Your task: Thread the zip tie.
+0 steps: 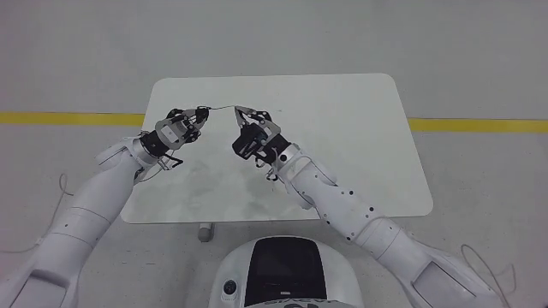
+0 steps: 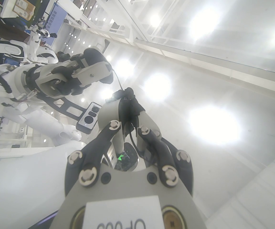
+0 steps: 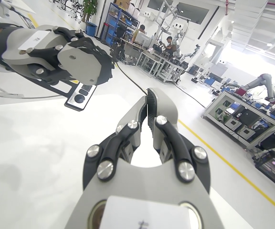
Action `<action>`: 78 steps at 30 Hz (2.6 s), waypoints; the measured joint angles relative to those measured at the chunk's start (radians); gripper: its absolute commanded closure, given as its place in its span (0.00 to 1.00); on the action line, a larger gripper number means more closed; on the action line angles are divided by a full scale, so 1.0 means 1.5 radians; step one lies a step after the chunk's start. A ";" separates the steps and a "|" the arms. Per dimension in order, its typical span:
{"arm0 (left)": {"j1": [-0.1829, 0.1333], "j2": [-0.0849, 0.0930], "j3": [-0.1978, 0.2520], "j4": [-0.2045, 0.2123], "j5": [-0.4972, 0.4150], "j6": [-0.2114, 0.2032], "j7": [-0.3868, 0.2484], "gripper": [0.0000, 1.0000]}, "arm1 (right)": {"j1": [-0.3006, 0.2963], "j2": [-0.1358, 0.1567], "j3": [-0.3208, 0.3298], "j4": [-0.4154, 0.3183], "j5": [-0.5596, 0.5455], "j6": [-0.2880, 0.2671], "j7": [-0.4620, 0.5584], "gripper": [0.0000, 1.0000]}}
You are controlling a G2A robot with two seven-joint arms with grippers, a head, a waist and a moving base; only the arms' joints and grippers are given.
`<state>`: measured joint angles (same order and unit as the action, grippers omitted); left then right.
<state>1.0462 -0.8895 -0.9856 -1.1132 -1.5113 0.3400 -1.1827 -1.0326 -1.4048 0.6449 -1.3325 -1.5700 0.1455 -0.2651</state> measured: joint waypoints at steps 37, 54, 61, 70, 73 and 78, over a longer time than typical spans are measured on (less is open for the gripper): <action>0.000 0.000 0.000 0.000 0.000 0.000 0.000 1.00 | 0.004 0.012 -0.010 0.010 0.000 0.003 0.034 1.00; 0.000 0.000 0.000 0.000 0.000 0.000 0.000 1.00 | -0.002 0.022 -0.014 0.002 0.000 0.012 0.039 1.00; 0.000 0.000 0.000 0.000 0.000 0.000 0.000 1.00 | -0.006 0.026 -0.013 -0.007 0.000 0.011 0.045 0.00; 0.000 0.000 0.000 0.000 0.000 0.000 0.000 1.00 | -0.007 0.026 -0.011 -0.009 0.000 0.014 0.047 0.00; 0.000 0.000 0.000 0.000 0.000 0.000 0.000 1.00 | -0.007 0.026 -0.011 -0.009 0.000 0.014 0.047 0.00; 0.009 0.002 -0.011 -0.009 0.015 -0.011 0.018 1.00 | -0.020 0.033 0.015 -0.015 0.000 0.000 0.055 0.00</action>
<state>1.0595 -0.8863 -1.0027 -1.1268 -1.4889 0.3240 -1.1559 -1.0630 -1.3556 0.6675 -1.3543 -1.5699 0.1449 -0.1820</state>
